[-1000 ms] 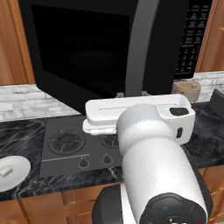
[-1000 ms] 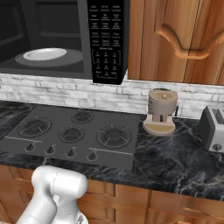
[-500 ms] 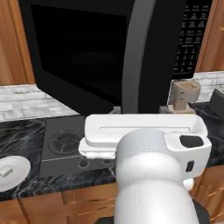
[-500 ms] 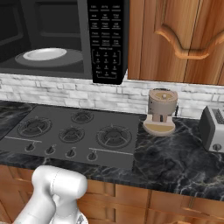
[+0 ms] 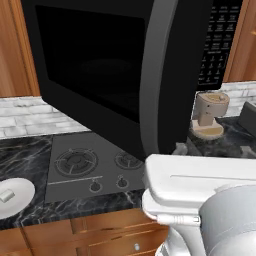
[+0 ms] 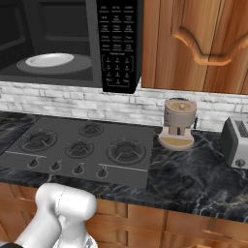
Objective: Pick the marshmallow from the counter and place it in the microwave. Then turn on the microwave.
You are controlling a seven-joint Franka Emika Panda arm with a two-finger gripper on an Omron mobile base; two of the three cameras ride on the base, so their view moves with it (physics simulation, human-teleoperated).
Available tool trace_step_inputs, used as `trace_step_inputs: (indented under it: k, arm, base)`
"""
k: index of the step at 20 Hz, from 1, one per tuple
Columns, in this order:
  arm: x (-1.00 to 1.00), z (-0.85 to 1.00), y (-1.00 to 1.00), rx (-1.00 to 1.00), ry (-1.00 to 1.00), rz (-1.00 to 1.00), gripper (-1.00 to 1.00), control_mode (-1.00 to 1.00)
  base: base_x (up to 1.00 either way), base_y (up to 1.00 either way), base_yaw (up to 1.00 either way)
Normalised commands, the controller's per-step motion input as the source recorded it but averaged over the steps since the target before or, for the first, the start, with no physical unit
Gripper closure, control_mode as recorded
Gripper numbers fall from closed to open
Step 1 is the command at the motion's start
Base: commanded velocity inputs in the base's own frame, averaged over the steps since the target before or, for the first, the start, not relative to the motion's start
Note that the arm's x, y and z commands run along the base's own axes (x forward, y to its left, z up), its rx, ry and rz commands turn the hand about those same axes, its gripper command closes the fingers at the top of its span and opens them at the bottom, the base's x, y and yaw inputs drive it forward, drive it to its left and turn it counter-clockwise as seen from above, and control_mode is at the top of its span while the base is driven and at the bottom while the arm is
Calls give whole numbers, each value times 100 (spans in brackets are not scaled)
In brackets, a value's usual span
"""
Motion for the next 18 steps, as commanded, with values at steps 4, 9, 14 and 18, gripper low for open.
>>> trace_step_inputs:
  k: [4,9,14,18]
  arm:
    - [-3,3,-94,23,22,8,-100,-100]
    - [1,1,-72,24,34,4,-100,-100]
    - [26,0,-59,27,38,3,-100,-100]
    - [42,0,-51,34,34,10,-100,-100]
  base:
    - [0,0,0]
    - [0,0,0]
    - [0,0,0]
    - [0,0,0]
